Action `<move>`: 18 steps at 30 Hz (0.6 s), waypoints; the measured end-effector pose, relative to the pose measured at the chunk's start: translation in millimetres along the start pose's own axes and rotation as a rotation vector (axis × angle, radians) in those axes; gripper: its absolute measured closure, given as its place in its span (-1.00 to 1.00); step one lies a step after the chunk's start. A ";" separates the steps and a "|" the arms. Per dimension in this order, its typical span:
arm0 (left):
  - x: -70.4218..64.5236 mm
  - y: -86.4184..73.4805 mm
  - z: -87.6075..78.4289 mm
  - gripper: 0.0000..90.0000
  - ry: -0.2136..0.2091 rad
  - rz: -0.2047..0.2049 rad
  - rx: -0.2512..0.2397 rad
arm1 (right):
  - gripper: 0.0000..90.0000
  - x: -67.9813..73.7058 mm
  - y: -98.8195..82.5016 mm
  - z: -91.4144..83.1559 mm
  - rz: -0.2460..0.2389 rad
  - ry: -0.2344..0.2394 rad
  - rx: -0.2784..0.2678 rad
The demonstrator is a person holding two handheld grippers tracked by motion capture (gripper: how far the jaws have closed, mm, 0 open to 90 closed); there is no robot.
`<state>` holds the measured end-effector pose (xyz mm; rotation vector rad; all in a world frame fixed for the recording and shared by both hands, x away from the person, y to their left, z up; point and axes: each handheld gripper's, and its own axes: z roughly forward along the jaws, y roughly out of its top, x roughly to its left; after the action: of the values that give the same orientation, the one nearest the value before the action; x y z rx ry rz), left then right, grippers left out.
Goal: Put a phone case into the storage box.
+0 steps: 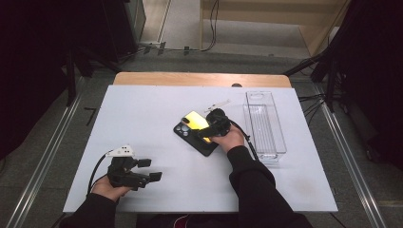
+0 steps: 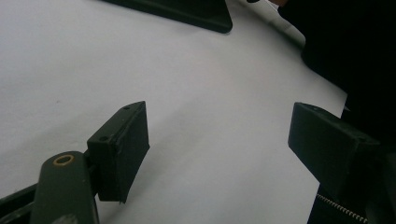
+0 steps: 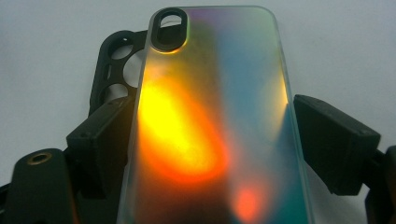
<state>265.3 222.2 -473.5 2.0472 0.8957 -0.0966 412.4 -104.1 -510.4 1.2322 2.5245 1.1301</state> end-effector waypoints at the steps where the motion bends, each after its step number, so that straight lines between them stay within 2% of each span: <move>1: 0.0 0.0 0.0 -0.54 0.000 0.000 0.000 | -0.67 0.0 0.0 0.0 0.000 0.000 0.000; 7: 0.1 0.4 0.0 -0.54 -0.001 -0.007 -0.002 | -0.67 0.5 2.8 -7.9 0.023 0.016 -0.026; 12: -0.5 1.7 -0.1 -0.54 -0.003 -0.018 -0.004 | -0.67 6.3 8.3 -18.9 0.031 0.009 -0.033; 18: -1.2 3.7 -1.1 -0.54 -0.012 -0.028 -0.013 | -0.67 13.1 13.1 -33.6 0.044 0.028 -0.043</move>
<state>266.4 221.0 -469.8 2.0198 0.9156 -0.1184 398.7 -108.9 -474.9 1.2766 2.4912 1.2125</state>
